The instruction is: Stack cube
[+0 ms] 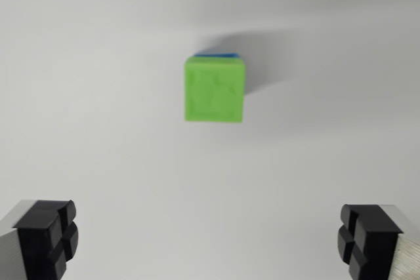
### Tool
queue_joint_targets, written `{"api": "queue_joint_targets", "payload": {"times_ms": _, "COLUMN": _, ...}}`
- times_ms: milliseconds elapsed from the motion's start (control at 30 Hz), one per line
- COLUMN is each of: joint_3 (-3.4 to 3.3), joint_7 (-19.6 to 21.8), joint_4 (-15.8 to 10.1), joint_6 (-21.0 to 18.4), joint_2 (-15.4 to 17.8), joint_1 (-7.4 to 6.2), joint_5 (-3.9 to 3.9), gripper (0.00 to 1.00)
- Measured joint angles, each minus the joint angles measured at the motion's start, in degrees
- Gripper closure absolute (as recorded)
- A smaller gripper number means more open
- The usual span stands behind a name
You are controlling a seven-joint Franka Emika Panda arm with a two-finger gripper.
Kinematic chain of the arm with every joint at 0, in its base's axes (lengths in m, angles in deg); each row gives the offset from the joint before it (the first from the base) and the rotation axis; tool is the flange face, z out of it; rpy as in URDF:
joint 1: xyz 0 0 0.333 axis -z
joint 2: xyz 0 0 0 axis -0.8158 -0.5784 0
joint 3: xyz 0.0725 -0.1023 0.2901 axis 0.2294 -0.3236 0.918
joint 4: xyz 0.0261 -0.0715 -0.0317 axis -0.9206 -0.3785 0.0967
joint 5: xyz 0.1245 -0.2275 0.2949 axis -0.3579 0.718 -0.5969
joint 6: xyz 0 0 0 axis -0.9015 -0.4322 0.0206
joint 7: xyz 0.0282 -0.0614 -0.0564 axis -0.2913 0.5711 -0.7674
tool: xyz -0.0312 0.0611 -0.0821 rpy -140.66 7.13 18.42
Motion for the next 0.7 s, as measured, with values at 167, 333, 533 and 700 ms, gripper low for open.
{"api": "queue_joint_targets", "payload": {"times_ms": 167, "joint_3": 0.00, "joint_7": 0.0, "joint_4": 1.6, "joint_6": -2.2, "joint_2": 0.7, "joint_1": 0.00, "joint_5": 0.00, "gripper": 0.00}}
{"api": "queue_joint_targets", "payload": {"times_ms": 333, "joint_3": 0.00, "joint_7": 0.0, "joint_4": 3.1, "joint_6": -4.2, "joint_2": 1.1, "joint_1": 0.00, "joint_5": 0.00, "gripper": 0.00}}
{"api": "queue_joint_targets", "payload": {"times_ms": 533, "joint_3": 0.00, "joint_7": 0.0, "joint_4": 4.5, "joint_6": -6.0, "joint_2": 1.5, "joint_1": 0.00, "joint_5": 0.00, "gripper": 0.00}}
{"api": "queue_joint_targets", "payload": {"times_ms": 700, "joint_3": 0.00, "joint_7": 0.0, "joint_4": 5.2, "joint_6": -6.9, "joint_2": 1.6, "joint_1": 0.00, "joint_5": 0.00, "gripper": 0.00}}
